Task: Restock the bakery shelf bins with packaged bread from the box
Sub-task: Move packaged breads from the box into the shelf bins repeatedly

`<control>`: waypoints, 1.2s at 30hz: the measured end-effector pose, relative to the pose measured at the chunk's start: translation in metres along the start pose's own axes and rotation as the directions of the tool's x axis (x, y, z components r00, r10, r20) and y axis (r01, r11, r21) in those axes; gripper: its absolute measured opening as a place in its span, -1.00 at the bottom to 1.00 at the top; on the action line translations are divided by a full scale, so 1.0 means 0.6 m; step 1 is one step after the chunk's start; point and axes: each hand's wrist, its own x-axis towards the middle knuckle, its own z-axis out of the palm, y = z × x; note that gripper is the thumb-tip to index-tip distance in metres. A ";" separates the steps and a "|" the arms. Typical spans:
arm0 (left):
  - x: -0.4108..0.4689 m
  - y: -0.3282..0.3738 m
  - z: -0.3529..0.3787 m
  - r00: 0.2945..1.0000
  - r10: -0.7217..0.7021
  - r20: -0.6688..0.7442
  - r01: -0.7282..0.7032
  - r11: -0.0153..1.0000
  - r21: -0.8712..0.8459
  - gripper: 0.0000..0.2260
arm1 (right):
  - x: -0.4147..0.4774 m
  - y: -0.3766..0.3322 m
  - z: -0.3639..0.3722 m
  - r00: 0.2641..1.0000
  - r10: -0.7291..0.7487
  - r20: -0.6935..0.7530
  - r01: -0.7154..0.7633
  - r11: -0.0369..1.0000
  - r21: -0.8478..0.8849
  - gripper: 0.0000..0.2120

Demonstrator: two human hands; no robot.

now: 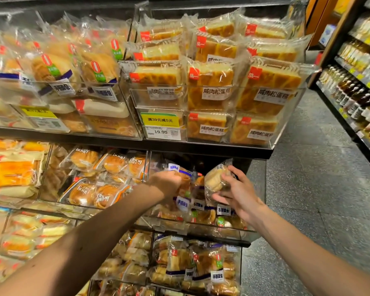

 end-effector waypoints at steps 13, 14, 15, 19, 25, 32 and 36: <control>0.032 -0.023 0.049 0.993 0.067 -0.094 -0.087 0.971 -0.221 -0.45 | -0.027 -0.010 -0.009 0.991 -0.089 0.095 0.121 0.905 -0.408 -0.52; 0.024 -0.026 0.034 0.983 0.047 -0.179 -0.131 0.857 -0.499 -0.54 | -0.032 -0.009 -0.009 0.972 -0.191 0.140 0.236 0.780 -0.580 -0.51; 0.012 -0.027 0.019 0.973 0.000 -0.231 -0.180 0.628 -0.757 -0.56 | -0.038 -0.007 -0.008 0.934 -0.280 0.222 0.352 0.620 -0.701 -0.50; -0.017 -0.018 -0.009 0.998 0.057 0.014 0.019 -0.085 -0.996 -0.43 | -0.048 0.006 -0.013 0.807 -0.296 0.510 0.588 0.332 -0.737 -0.26; -0.009 0.004 0.017 0.988 0.152 0.027 0.018 0.058 -0.998 -0.55 | -0.046 0.006 -0.036 0.729 -0.262 0.632 0.684 0.288 -0.670 0.03; 0.003 0.050 0.016 0.979 -0.130 -0.155 -0.178 -0.194 -0.965 -0.83 | -0.044 0.015 -0.046 0.841 -0.516 0.163 0.356 0.299 -0.885 -0.29; 0.033 0.075 0.020 0.969 -0.219 -0.115 -0.188 -0.351 -0.917 -0.73 | -0.015 0.016 -0.015 0.985 -0.165 -0.051 0.075 0.674 -0.735 -0.50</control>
